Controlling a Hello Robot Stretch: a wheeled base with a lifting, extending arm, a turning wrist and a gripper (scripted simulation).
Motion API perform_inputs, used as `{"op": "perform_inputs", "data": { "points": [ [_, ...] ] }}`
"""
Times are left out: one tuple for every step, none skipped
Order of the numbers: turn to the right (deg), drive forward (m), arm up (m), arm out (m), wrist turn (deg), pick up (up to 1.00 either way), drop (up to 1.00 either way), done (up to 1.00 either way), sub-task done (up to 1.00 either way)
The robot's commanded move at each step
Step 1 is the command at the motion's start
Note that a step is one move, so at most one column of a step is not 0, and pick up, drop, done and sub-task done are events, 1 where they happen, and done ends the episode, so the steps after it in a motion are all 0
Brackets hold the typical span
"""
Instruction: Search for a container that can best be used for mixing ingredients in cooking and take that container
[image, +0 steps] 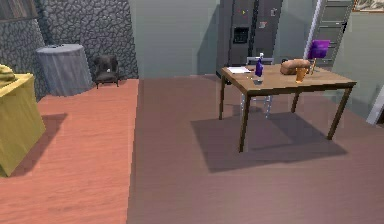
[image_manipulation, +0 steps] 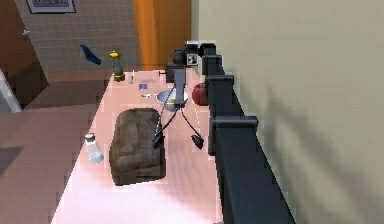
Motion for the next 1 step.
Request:
{"op": "perform_inputs", "data": {
  "points": [
    [0.0, 0.00, 0.00, 0.00, 45.0, 0.00, 0.00, 0.00, 0.00]
  ]
}}
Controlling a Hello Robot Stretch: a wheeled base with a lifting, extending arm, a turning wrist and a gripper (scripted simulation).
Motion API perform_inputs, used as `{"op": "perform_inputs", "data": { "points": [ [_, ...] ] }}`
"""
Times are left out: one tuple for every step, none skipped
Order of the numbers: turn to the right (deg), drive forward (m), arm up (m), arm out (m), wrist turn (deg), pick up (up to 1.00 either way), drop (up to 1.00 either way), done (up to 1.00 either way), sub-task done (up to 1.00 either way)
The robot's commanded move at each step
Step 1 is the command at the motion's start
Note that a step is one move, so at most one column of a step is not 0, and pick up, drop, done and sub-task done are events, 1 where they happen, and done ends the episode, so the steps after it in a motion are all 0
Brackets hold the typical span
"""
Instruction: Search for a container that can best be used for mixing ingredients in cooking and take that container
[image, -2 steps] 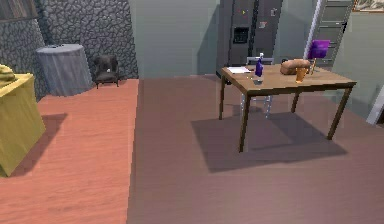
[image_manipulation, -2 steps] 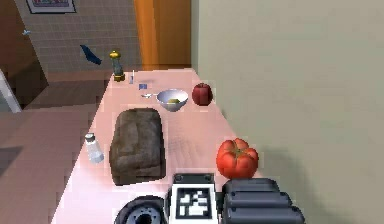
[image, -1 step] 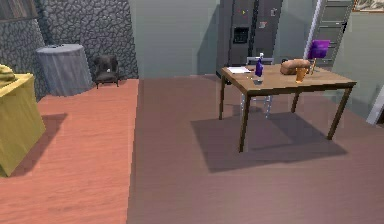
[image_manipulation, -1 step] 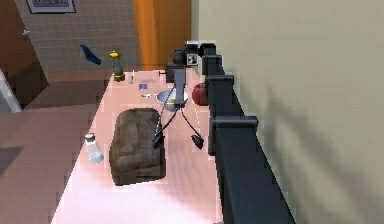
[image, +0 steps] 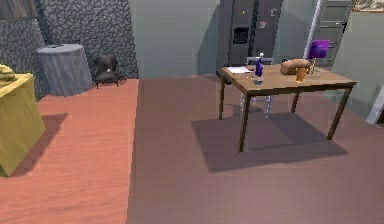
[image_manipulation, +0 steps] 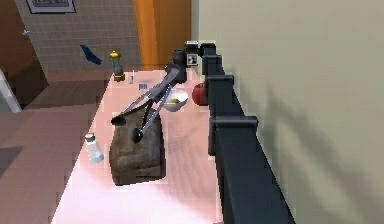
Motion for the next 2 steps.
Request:
{"op": "perform_inputs", "data": {
  "points": [
    [0.0, 0.00, 0.00, 0.00, 45.0, 0.00, 0.00, 0.00, 0.00],
    [0.0, 0.00, 0.00, 0.00, 45.0, 0.00, 0.00, 0.00, 0.00]
  ]
}}
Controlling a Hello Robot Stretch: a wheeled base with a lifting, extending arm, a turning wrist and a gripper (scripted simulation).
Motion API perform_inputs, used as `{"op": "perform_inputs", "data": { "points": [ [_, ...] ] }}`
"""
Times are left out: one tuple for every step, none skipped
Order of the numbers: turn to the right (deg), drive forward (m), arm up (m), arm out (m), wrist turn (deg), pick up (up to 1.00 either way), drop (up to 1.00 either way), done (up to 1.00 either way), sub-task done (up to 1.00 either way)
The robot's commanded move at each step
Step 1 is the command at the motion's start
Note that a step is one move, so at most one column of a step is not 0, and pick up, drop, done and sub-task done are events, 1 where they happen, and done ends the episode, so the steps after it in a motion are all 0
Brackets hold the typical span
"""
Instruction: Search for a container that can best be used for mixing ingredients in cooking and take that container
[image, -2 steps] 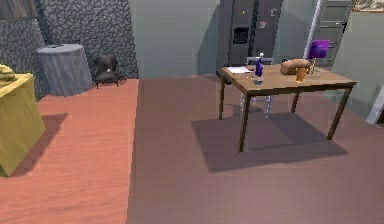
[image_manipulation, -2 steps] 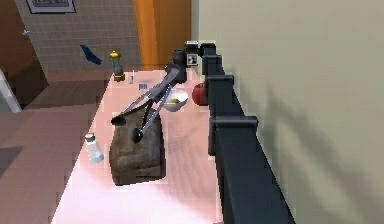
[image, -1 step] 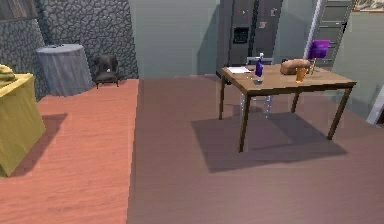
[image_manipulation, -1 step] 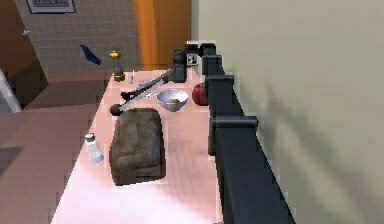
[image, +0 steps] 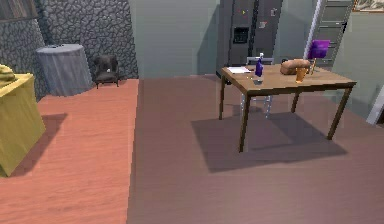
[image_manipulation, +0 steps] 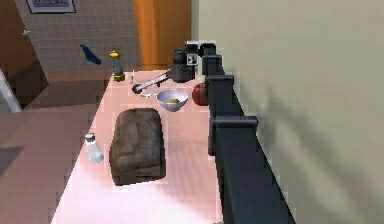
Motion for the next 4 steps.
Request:
{"op": "perform_inputs", "data": {
  "points": [
    [0.0, 0.00, 0.00, 0.00, 18.0, 0.00, 0.00, 0.00, 0.00],
    [0.0, 0.00, -0.10, 0.00, 0.0, 0.00, 0.00, 0.00, 0.00],
    [0.0, 0.00, 0.00, 0.00, 0.0, 1.00, 0.00, 0.00, 0.00],
    [0.0, 0.00, 0.10, 0.00, 0.0, 0.00, 0.00, 0.00, 0.00]
  ]
}}
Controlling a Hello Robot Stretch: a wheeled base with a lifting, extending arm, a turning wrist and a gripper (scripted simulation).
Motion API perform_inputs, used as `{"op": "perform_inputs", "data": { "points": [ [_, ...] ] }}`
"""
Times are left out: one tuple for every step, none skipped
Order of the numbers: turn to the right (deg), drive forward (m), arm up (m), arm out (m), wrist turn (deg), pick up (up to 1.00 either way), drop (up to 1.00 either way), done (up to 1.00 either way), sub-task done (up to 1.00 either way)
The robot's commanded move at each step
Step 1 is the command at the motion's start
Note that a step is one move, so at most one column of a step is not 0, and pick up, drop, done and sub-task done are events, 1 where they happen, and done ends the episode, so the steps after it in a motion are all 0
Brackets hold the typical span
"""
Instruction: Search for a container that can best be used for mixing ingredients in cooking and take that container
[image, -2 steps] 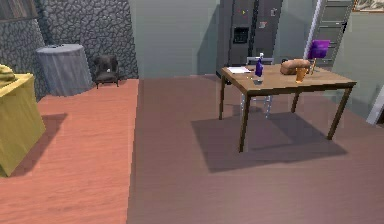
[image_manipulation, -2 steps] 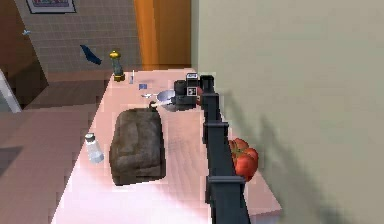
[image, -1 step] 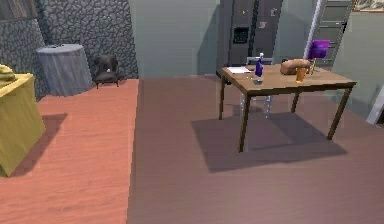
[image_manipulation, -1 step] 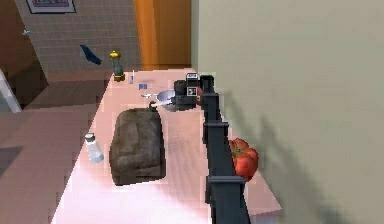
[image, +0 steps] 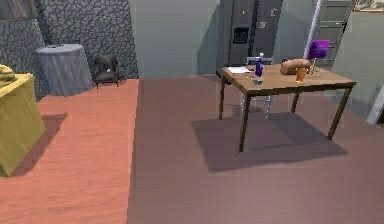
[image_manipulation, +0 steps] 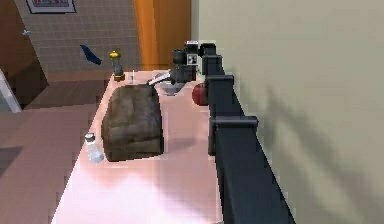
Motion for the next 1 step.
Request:
{"op": "perform_inputs", "data": {
  "points": [
    [0.0, 0.00, 0.00, 0.00, 0.0, 0.00, 0.00, 1.00, 0.00]
  ]
}}
